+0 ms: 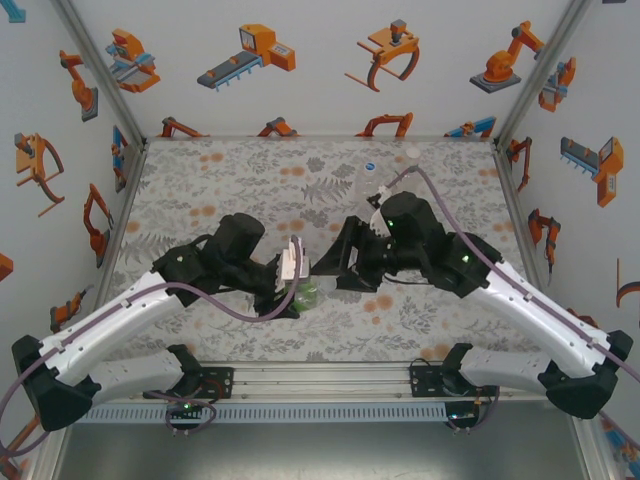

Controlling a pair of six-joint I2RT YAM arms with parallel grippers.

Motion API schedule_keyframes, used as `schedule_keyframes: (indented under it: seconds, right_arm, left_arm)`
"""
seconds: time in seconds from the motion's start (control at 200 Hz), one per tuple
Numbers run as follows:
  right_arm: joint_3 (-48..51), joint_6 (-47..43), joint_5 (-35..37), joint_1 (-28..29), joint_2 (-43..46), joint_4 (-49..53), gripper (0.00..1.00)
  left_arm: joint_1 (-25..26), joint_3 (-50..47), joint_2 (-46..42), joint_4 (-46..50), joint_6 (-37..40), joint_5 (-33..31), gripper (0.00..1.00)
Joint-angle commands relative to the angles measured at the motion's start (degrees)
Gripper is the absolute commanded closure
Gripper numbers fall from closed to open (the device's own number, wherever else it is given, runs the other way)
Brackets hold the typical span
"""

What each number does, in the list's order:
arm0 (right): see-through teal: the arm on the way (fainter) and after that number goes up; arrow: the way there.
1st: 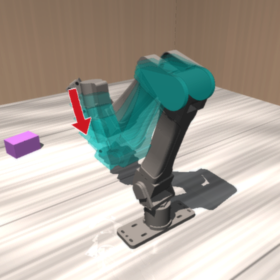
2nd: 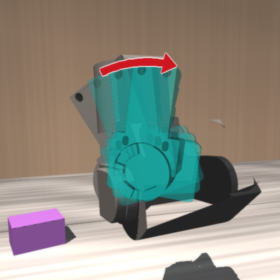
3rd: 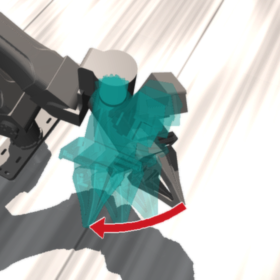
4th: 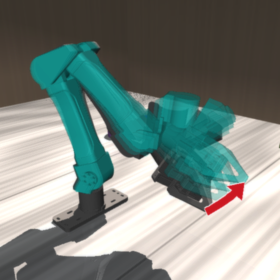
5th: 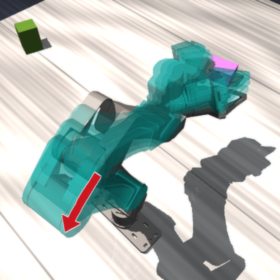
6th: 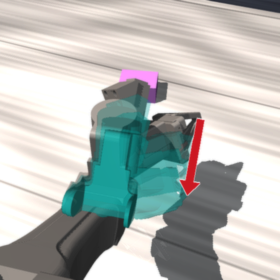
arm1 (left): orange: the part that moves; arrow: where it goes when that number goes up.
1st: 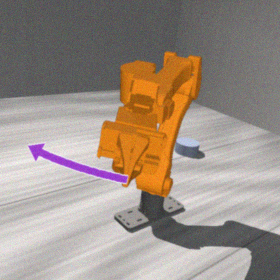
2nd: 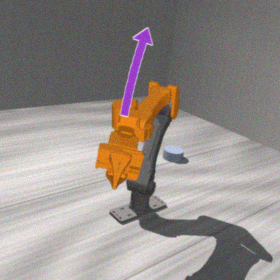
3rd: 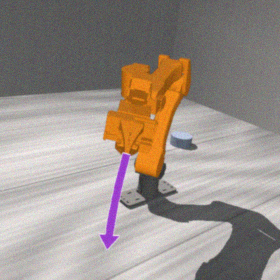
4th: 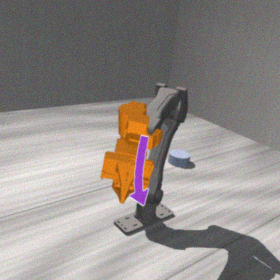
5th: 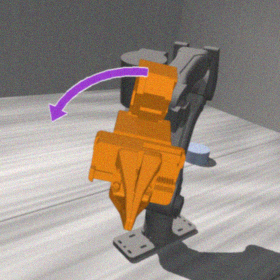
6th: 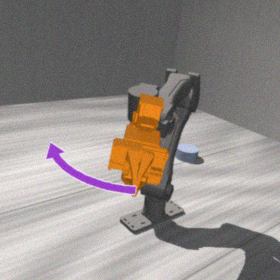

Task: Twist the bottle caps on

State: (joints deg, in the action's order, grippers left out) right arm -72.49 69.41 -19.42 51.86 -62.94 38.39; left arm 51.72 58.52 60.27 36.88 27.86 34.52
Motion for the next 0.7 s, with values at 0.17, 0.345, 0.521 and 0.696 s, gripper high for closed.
schedule_keyframes:
  seconds: [0.17, 0.345, 0.521, 0.696]
  right_arm:
    - [-9.99, -24.42, 1.86, -0.62, -0.95, 5.80, 0.36]
    - [-12.57, -48.91, -1.58, -0.62, -1.28, 5.75, 0.39]
    - [-12.08, -79.21, -11.48, -0.62, -0.79, 5.87, 0.39]
    - [-12.31, -105.35, -20.80, -0.53, -1.05, 11.96, 0.40]
  left_arm:
    - [0.31, 0.45, -1.82, -2.52, 0.70, 2.68, 1.00]
    - [0.39, 0.53, -1.84, -2.42, 0.71, 2.90, 1.00]
    - [0.42, 0.84, -1.52, -2.38, 0.70, 2.96, 1.00]
    - [0.49, 1.21, -1.24, -2.51, 0.58, 3.05, 1.00]
